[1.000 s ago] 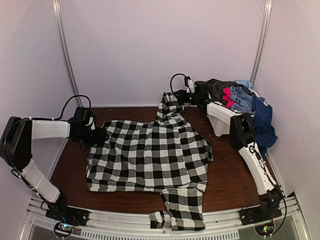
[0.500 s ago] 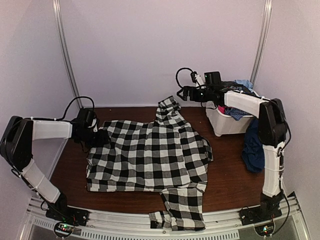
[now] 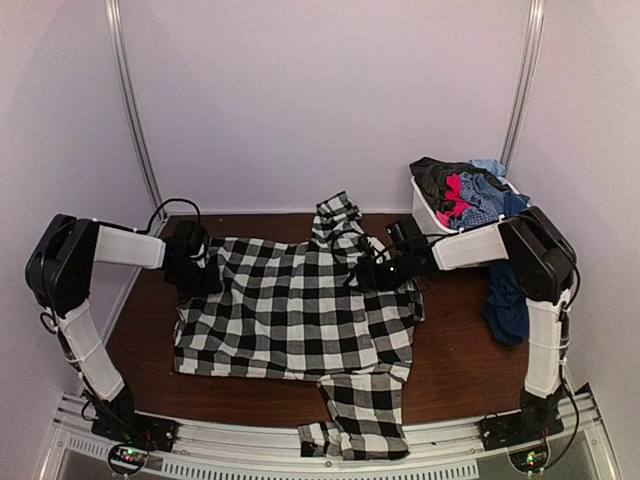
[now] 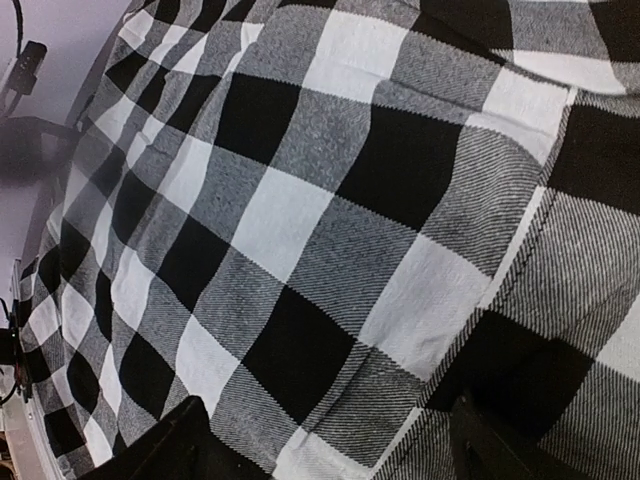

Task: Fold and stack the mixed laundry pile
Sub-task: Move the flattened shirt to the center of the board, then pick up the flattened shirt from the center of the board.

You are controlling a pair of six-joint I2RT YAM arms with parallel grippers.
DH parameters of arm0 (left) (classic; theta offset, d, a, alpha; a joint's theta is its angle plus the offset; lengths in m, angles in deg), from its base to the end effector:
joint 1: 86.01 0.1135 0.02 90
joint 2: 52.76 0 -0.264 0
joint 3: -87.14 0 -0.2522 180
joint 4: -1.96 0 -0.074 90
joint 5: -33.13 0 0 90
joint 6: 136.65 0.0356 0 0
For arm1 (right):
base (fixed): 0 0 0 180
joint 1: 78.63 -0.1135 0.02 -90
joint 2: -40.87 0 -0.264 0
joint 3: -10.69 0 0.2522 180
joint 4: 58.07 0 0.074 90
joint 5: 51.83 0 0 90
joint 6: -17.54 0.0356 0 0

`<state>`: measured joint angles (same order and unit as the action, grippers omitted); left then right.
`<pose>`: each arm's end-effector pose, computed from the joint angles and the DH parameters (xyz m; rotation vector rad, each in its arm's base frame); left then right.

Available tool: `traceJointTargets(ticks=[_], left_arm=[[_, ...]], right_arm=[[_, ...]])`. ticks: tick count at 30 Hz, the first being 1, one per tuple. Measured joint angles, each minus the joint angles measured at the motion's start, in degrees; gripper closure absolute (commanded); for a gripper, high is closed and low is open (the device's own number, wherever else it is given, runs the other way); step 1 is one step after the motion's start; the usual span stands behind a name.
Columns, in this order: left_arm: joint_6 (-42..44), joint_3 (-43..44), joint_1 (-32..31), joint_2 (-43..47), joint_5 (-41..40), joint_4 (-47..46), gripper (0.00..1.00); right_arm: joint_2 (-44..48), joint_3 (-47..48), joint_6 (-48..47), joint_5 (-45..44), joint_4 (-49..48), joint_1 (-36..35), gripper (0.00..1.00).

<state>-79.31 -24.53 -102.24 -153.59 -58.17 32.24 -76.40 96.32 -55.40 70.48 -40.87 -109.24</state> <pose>0.3194 -0.0921 0.1398 -0.3916 2.6610 -0.2417 0.3554 0.2324 0.1375 -0.5669 2.4591 1.0454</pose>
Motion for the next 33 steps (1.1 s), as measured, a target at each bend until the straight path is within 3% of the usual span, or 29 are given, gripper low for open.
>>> traceJointTargets(ticks=[5,9,12,22,28,33], left_arm=[[0.5,10.4,2.9,-9.2,0.9,-1.9,0.54],[1.2,18.7,7.0,-15.6,5.2,-4.3,0.39],[1.7,18.9,8.7,-14.7,7.1,-3.1,0.32],[0.4,-2.1,7.4,18.7,9.0,1.2,0.4],[-2.4,-12.3,7.4,23.7,6.4,6.4,0.4],[-4.1,-13.9,7.6,25.5,4.0,8.8,0.41]], right_arm=[[-6.2,7.9,1.3,1.4,-1.5,3.0,0.19],[-12.2,18.0,1.0,1.4,0.9,5.4,0.19],[-11.7,20.1,0.5,1.3,3.6,6.5,0.18],[18.1,-5.2,3.1,4.2,0.2,1.9,0.2],[22.9,-21.1,8.2,3.9,-2.3,-2.6,0.23],[23.8,-30.9,13.2,3.8,-4.8,-4.4,0.24]])
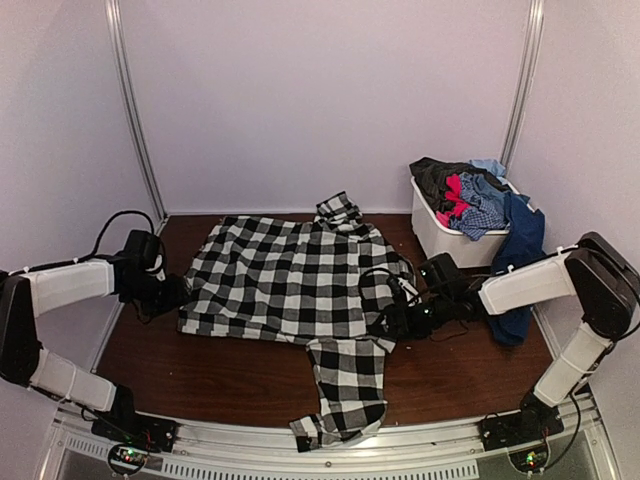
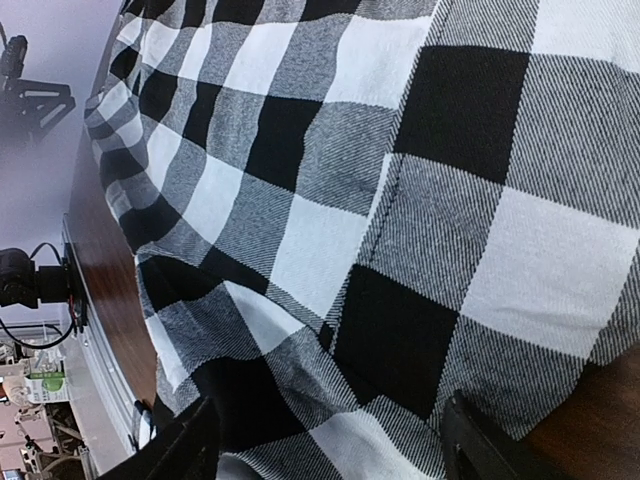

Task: Fold and stack the mixed laundry pile
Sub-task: Pick up the flattened shirt from the center of the board.

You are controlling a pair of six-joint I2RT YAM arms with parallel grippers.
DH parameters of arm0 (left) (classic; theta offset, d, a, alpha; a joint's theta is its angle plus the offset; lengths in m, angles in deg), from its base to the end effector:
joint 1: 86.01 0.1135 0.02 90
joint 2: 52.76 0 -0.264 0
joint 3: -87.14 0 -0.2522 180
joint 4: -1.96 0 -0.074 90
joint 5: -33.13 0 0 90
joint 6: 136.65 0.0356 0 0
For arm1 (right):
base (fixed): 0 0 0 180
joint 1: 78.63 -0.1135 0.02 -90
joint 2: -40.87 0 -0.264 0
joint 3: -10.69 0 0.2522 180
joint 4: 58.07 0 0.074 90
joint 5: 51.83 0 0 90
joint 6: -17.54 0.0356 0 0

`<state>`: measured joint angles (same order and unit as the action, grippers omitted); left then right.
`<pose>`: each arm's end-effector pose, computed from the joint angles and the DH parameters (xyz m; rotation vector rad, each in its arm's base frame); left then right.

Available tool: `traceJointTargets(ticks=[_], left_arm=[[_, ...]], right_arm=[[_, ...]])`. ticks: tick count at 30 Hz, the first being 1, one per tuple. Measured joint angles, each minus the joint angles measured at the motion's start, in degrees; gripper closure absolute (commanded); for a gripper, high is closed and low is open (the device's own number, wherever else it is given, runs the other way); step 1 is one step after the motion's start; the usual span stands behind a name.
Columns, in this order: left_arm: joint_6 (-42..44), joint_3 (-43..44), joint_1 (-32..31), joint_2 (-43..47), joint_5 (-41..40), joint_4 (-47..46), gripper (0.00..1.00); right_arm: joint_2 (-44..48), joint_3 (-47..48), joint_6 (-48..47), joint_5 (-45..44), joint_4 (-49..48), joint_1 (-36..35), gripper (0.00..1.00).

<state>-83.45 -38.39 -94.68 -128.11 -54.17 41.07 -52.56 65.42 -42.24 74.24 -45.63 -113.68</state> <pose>0.2406 -0.0384 0.1842 -0.6294 2.5812 -0.3330 0.2312 0.1878 0.1393 -0.4137 2.6220 1.2247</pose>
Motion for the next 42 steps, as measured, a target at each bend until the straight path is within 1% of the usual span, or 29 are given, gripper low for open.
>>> traceJointTargets(ticks=[4,8,10,14,17,21,23,26,29,30,31,33,36,37,38,39,40,41,42], left_arm=[[-0.6,0.5,0.1,-1.8,-0.7,0.1,0.42],[-0.6,2.0,0.1,-4.6,-1.8,0.2,0.4],[-0.6,2.1,0.1,-5.1,-2.1,0.1,0.38],[-0.6,2.1,0.1,-5.9,-2.1,-0.2,0.38],[-0.6,1.9,0.1,-7.0,-1.2,-1.4,0.42],[-0.9,1.0,0.1,-7.6,0.6,-3.2,0.55],[-1.0,0.6,0.1,-7.6,1.5,-3.7,0.65],[-1.4,0.1,0.1,-7.2,2.5,-4.3,0.79],[-1.4,-0.5,0.1,-4.6,3.1,-3.8,0.94],[-1.5,-0.6,0.1,-3.3,3.3,-3.6,0.98],[-1.6,-0.6,0.1,-1.8,3.5,-3.3,1.0],[-1.6,-0.6,0.1,0.8,3.6,-2.6,1.0],[-1.7,-0.6,0.1,4.5,3.7,-1.3,1.0],[-1.7,-0.6,0.1,5.2,3.6,-0.8,0.98],[-1.8,-0.6,0.1,6.0,3.5,-0.2,0.85],[-1.8,-0.6,0.1,6.6,3.0,0.4,0.65],[-1.6,-0.6,0.1,6.9,2.5,0.9,0.54],[-1.7,-0.6,0.3,6.9,1.9,1.5,0.5],[-1.7,-0.6,0.5,6.7,1.6,1.9,0.48]], right_arm=[[2.9,-3.1,3.3,-0.2,-2.5,-1.2,0.22],[5.1,-6.6,6.4,-0.1,-4.6,-1.9,0.14],[5.7,-7.8,7.7,0.0,-5.6,-2.0,0.13],[7.4,-10.0,10.2,0.1,-7.2,-2.6,0.14],[8.0,-10.8,11.8,0.1,-8.0,-3.9,0.15],[7.9,-11.0,13.8,0.2,-9.7,-5.4,0.2],[7.8,-11.0,14.8,0.3,-11.2,-6.0,0.25],[7.2,-11.0,16.1,0.5,-13.3,-6.5,0.38],[7.0,-11.1,17.0,0.6,-14.5,-6.7,0.52],[7.0,-11.3,17.4,0.6,-14.9,-6.7,0.58],[7.0,-11.3,17.9,0.6,-15.2,-6.7,0.61],[7.0,-11.4,18.0,0.5,-15.4,-6.7,0.73],[7.0,-11.3,18.0,0.4,-15.4,-6.7,0.84],[7.1,-11.3,18.3,0.3,-15.2,-6.7,0.86],[7.3,-11.3,18.1,0.2,-15.0,-6.7,0.89],[7.6,-11.3,17.8,0.1,-14.8,-6.7,0.94],[7.9,-11.3,17.8,0.0,-14.7,-6.7,0.99],[8.2,-11.3,17.9,-0.1,-14.6,-6.7,1.0],[8.5,-11.3,17.8,-0.2,-14.3,-6.7,1.0]])
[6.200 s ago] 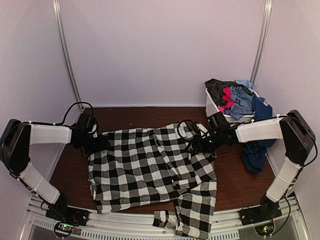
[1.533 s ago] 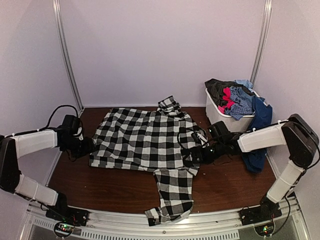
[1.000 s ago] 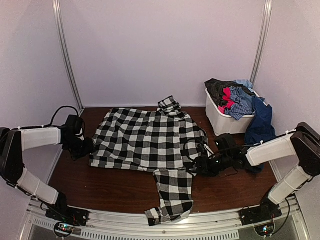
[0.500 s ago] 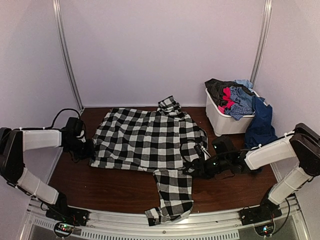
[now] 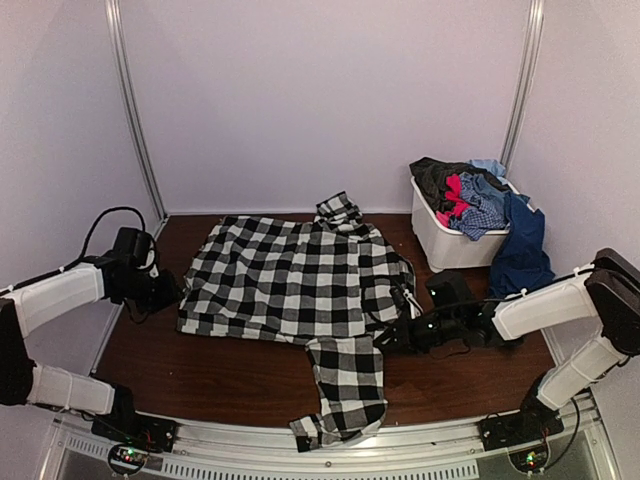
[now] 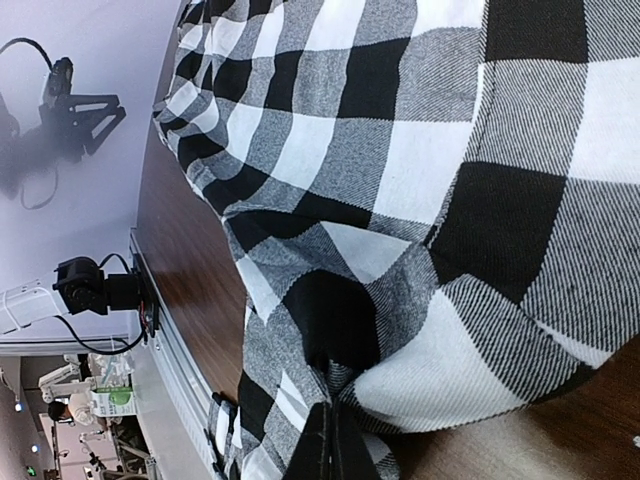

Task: Fold and stack the mixed laundry pile
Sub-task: Pick up the flattened shirt from the center of the board.

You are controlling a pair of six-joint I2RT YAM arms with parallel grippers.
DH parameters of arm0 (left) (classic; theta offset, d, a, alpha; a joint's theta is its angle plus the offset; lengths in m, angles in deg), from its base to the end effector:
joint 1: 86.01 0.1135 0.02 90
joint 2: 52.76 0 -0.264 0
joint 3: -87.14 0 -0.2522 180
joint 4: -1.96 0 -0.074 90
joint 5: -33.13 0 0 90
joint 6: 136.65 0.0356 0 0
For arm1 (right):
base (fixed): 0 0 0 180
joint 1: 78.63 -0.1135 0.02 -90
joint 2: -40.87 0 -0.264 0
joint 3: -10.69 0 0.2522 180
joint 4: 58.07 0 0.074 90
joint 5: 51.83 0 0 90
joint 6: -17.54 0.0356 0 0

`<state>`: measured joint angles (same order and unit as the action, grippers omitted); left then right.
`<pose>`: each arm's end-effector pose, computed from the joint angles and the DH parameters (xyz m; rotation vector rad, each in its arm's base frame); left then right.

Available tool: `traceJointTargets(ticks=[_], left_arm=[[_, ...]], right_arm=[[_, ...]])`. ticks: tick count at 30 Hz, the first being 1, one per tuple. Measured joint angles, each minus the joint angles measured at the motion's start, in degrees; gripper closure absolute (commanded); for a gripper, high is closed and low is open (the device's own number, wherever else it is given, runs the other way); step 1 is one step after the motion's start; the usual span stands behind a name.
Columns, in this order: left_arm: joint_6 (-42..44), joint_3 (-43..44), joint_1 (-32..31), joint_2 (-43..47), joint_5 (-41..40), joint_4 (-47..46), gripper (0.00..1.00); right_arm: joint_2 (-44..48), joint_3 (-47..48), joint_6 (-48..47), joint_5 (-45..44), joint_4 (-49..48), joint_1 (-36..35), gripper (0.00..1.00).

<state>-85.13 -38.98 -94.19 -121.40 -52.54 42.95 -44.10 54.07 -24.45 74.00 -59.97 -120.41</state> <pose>0.2266 -0.0353 0.2046 -0.6483 2.5100 -0.4063 0.1835 0.1919 0.1434 -0.2490 2.5783 1.4353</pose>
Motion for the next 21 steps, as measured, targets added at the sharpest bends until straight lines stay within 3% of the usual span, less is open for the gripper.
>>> traceJointTargets(ticks=[12,13,19,21], left_arm=[[1.1,-1.9,2.3,-12.0,1.7,-4.8,0.48],[1.1,-1.9,2.3,-12.5,2.2,-5.6,0.51],[1.2,-2.7,2.3,-13.4,4.9,-9.5,0.94],[1.4,-3.3,2.3,-12.6,5.3,-10.1,1.0]], right_arm=[[0.8,0.0,-0.3,-1.2,1.1,0.0,1.0],[0.8,0.0,-0.2,-1.2,1.1,0.0,1.0],[0.8,0.0,-0.3,-1.2,1.1,0.0,1.0],[0.9,0.0,-0.3,-1.2,1.4,0.0,1.0]])
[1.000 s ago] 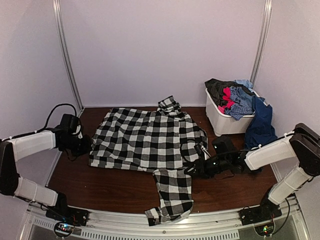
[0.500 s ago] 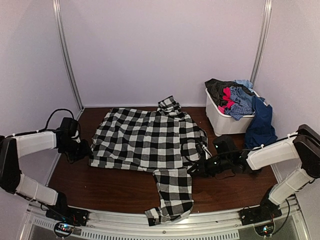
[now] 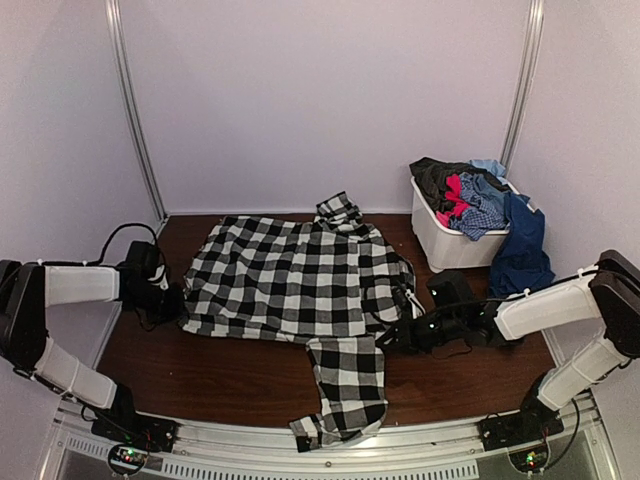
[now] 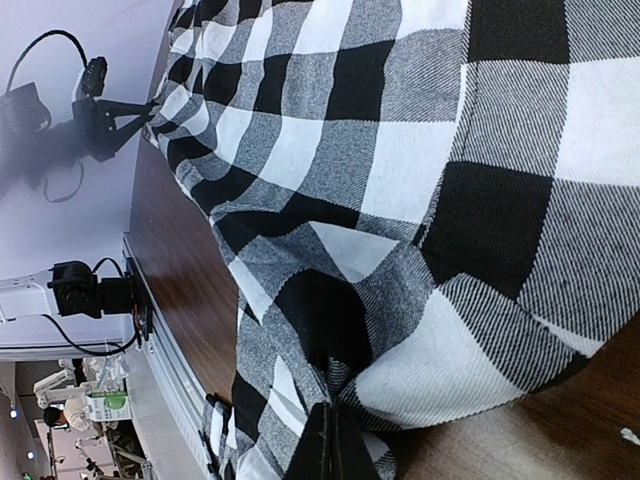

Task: Fold and stack the mixed laundry pile
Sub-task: Pick up the flattened shirt from the center of the board.

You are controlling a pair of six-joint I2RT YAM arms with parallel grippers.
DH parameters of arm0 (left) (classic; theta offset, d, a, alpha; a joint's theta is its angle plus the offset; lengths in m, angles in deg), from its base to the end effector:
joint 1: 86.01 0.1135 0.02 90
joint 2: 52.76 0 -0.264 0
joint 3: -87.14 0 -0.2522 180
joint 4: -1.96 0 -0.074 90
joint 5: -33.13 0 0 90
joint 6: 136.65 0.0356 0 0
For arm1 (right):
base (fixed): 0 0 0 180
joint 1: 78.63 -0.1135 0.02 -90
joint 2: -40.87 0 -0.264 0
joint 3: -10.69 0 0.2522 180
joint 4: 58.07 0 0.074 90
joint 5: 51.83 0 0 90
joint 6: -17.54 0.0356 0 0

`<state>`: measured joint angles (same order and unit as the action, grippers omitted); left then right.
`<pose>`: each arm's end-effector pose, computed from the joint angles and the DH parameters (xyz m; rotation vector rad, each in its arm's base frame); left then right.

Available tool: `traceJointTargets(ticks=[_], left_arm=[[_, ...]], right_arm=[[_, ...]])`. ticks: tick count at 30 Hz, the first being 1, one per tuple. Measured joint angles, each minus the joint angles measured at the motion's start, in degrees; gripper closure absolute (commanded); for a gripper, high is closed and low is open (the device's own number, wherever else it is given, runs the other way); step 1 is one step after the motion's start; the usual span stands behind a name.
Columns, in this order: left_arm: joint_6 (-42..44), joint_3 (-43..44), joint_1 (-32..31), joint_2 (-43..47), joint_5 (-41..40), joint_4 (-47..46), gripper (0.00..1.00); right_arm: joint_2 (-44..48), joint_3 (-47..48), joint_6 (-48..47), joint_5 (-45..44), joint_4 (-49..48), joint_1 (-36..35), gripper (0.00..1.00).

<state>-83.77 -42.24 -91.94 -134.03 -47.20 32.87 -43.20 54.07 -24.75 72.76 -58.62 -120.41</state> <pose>0.2469 -0.0317 0.1499 -0.6709 2.6194 -0.4641 0.1826 0.1903 0.1451 -0.2381 2.5811 1.4067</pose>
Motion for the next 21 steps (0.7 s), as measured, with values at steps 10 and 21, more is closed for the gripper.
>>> traceJointTargets(ticks=[10,21], left_arm=[[2.4,-1.8,-1.7,11.3,4.9,0.9,0.76],[7.7,1.3,-25.5,12.5,-0.3,10.9,0.41]], right_arm=[[10.8,0.0,-4.7,-2.0,9.0,8.8,1.0],[12.7,0.0,-11.4,-2.4,19.0,14.6,1.0]])
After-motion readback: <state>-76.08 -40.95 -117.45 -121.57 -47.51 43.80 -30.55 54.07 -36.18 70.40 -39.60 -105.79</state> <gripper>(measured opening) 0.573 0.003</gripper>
